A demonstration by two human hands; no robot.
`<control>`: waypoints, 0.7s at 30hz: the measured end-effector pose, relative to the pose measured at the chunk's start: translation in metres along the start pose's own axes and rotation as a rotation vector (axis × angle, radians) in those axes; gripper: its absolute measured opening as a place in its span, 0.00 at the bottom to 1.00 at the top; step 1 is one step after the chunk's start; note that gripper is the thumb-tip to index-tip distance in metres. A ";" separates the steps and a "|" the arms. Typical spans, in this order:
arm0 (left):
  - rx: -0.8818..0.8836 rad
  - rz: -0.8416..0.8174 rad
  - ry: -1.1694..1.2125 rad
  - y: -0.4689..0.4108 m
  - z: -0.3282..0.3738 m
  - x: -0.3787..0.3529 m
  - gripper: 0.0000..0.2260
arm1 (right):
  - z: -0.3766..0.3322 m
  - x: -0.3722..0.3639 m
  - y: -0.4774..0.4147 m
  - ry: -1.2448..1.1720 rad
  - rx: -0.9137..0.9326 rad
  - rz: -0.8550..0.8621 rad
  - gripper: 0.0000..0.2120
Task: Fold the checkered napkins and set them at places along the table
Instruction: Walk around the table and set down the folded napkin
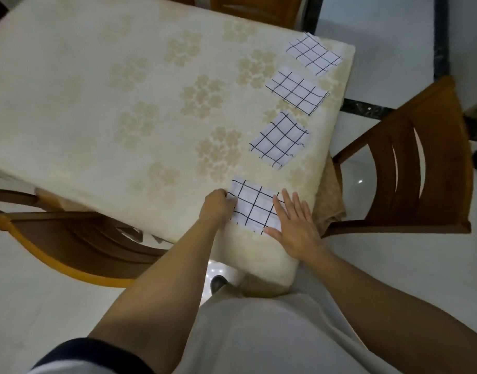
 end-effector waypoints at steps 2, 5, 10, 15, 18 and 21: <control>-0.041 -0.044 -0.027 0.006 -0.009 0.000 0.10 | -0.009 -0.006 0.010 -0.011 -0.037 -0.017 0.44; -0.115 -0.074 -0.078 0.015 -0.021 0.002 0.10 | -0.024 -0.012 0.023 -0.030 -0.072 -0.023 0.44; -0.226 -0.043 -0.117 0.023 -0.038 0.007 0.09 | -0.040 -0.022 0.032 0.006 -0.117 -0.029 0.47; -0.328 0.130 -0.223 0.023 -0.036 0.009 0.21 | -0.042 -0.009 0.027 0.046 -0.140 0.042 0.43; -0.603 0.258 -0.322 0.028 -0.017 0.007 0.25 | -0.051 0.004 0.016 0.017 -0.124 0.114 0.37; -0.806 0.018 -0.408 0.031 -0.005 -0.023 0.26 | -0.060 -0.004 0.008 -0.039 -0.065 0.097 0.36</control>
Point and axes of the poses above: each hand's wrist, its own y-axis away from the middle knuckle, its own x-axis out of the back of the hand, z = x × y, the point moved 3 cm from there along -y, towards the middle knuckle
